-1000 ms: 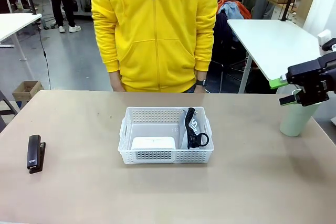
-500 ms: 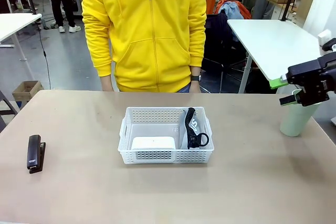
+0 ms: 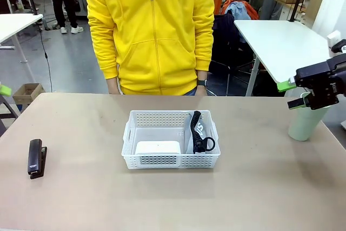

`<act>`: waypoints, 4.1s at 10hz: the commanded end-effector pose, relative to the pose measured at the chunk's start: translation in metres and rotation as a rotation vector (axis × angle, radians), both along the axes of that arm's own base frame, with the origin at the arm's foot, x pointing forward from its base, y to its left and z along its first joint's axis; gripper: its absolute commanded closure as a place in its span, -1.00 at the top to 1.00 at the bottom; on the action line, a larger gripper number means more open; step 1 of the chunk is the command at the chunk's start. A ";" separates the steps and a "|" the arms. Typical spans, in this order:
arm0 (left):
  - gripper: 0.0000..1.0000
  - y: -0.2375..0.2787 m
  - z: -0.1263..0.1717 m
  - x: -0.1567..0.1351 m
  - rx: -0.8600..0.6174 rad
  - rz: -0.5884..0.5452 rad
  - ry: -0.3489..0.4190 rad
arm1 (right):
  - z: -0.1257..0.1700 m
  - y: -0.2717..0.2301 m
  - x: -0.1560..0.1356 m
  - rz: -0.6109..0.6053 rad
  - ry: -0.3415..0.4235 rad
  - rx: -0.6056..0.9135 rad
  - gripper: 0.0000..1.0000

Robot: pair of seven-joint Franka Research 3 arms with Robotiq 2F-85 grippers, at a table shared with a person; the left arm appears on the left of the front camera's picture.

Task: Efficiently arrange items inside the basket to fit them all.
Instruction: Pick up the Stapler and place it inside the Organizing basket.

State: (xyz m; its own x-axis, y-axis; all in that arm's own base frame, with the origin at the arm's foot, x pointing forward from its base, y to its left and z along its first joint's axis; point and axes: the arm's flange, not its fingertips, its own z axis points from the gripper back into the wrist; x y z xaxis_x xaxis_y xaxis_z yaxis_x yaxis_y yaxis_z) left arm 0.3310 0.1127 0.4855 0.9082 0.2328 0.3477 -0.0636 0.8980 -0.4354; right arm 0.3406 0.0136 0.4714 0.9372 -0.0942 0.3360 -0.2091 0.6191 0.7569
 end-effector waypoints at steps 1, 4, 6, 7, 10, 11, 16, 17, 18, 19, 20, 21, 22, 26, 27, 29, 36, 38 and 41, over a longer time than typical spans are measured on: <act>1.00 -0.058 -0.051 -0.032 0.266 0.015 0.141 | 0.000 0.001 0.002 0.003 -0.021 0.022 1.00; 1.00 -0.104 -0.080 -0.033 0.428 -0.129 0.216 | 0.000 0.001 0.002 0.003 -0.021 0.022 1.00; 1.00 -0.128 -0.097 -0.034 0.483 -0.207 0.265 | 0.000 0.001 0.002 0.003 -0.021 0.022 1.00; 1.00 -0.136 -0.100 -0.035 0.467 -0.240 0.277 | 0.000 0.001 0.002 0.003 -0.021 0.022 1.00; 1.00 -0.143 -0.058 0.031 0.465 -0.220 0.290 | 0.000 0.001 0.002 0.003 -0.021 0.022 1.00; 1.00 -0.143 -0.058 0.031 0.465 -0.220 0.290 | 0.000 0.001 0.002 0.003 -0.021 0.022 1.00; 1.00 -0.135 -0.092 0.026 0.565 -0.274 0.384 | 0.000 0.001 0.002 0.003 -0.021 0.022 1.00; 1.00 -0.126 -0.100 0.023 0.542 -0.260 0.391 | 0.000 0.001 0.002 0.003 -0.021 0.022 1.00; 1.00 -0.124 -0.111 0.023 0.531 -0.237 0.394 | 0.000 0.001 0.002 0.003 -0.021 0.022 1.00; 1.00 -0.122 -0.121 0.026 0.509 -0.257 0.399 | 0.000 0.001 0.002 0.003 -0.021 0.022 1.00; 1.00 -0.119 -0.131 0.033 0.488 -0.284 0.416 | 0.000 0.001 0.002 0.003 -0.021 0.022 1.00; 1.00 -0.113 -0.137 0.040 0.447 -0.331 0.436 | 0.000 0.001 0.002 0.003 -0.021 0.022 1.00; 1.00 -0.109 -0.141 0.045 0.441 -0.337 0.450 | 0.000 0.001 0.002 0.003 -0.021 0.022 1.00; 1.00 -0.099 -0.146 0.045 0.436 -0.271 0.465 | 0.000 0.001 0.002 0.003 -0.021 0.022 1.00; 1.00 -0.098 -0.150 0.045 0.379 -0.159 0.461 | 0.000 0.001 0.002 0.003 -0.021 0.022 1.00; 1.00 -0.097 -0.155 0.039 0.290 0.107 0.408 | 0.000 0.001 0.002 0.003 -0.021 0.022 1.00; 1.00 -0.092 -0.142 0.057 0.290 0.078 0.432 | 0.000 0.001 0.002 0.003 -0.021 0.022 1.00; 1.00 -0.090 -0.157 0.055 0.291 0.102 0.452 | 0.000 0.001 0.002 0.003 -0.021 0.022 1.00; 1.00 -0.079 -0.180 0.054 0.295 0.155 0.502 | 0.000 0.001 0.002 0.003 -0.021 0.022 1.00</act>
State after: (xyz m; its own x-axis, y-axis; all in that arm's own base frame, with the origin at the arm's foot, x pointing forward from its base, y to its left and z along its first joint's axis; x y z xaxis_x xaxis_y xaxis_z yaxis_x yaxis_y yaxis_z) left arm 0.3910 0.0312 0.3190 0.9525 0.3028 -0.0335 -0.3046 0.9480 -0.0918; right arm 0.3406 0.0138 0.4716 0.9371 -0.0940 0.3361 -0.2089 0.6205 0.7559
